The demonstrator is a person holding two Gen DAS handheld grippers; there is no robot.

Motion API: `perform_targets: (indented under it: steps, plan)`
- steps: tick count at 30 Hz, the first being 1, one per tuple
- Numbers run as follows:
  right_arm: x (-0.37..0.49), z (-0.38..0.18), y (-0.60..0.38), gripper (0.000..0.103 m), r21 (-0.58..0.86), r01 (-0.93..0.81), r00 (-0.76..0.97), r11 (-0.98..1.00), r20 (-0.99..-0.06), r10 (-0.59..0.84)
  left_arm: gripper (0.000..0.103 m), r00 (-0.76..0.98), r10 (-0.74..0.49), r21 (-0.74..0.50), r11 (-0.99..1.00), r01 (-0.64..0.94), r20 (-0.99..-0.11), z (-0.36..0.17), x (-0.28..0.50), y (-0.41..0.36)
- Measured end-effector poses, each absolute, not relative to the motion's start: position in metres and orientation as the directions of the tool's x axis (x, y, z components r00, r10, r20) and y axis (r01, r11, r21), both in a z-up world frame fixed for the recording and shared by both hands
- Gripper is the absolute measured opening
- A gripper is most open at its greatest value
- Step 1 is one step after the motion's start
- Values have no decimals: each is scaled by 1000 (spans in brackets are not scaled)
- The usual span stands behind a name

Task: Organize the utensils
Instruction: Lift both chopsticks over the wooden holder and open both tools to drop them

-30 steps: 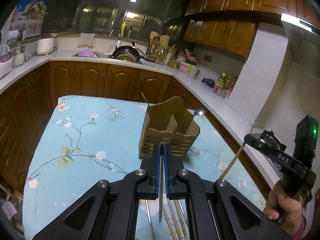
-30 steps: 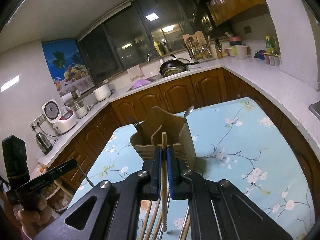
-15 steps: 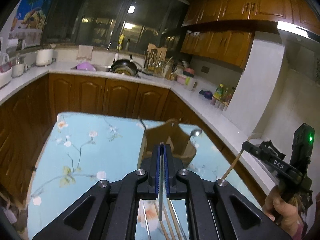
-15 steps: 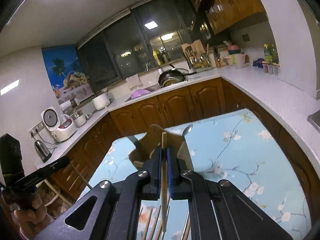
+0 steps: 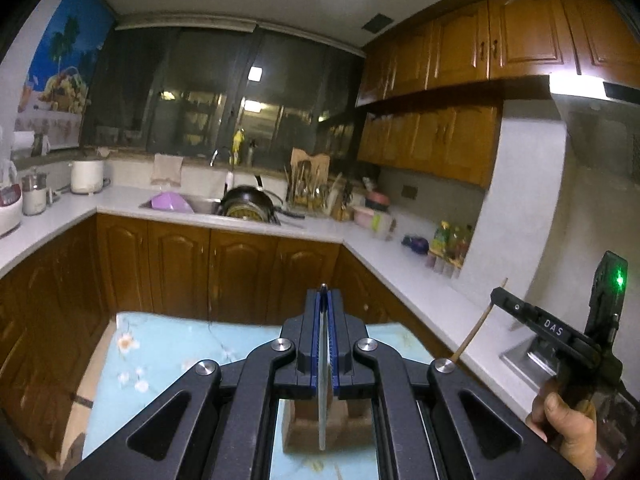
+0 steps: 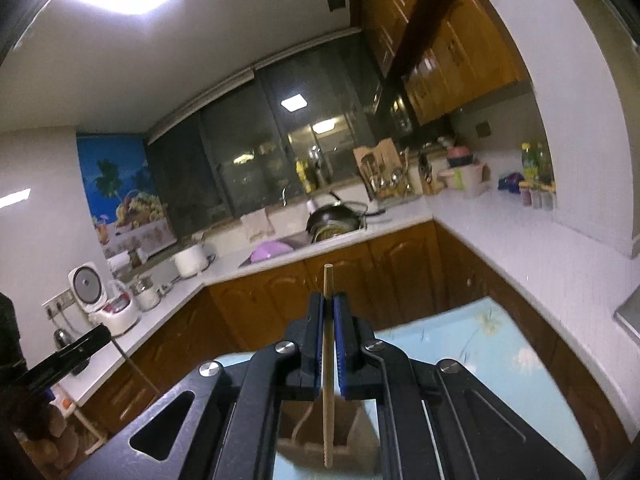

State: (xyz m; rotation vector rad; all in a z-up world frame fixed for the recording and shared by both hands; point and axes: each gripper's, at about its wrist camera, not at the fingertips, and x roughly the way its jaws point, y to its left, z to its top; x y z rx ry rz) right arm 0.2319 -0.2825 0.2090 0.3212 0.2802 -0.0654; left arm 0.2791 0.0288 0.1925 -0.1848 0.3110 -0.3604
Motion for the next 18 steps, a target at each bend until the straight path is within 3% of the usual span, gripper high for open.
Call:
perform_targets:
  steps: [10,18]
  plan:
    - [271,174,-286,5,287,154,953,945,-297,-65,2,907,-337,-283,922,263,-253,133,335,5]
    - [276,114,-284,5,307,180,928,934,-367,-58,2,885,-319,-331,921,205,-340,66,369,-7]
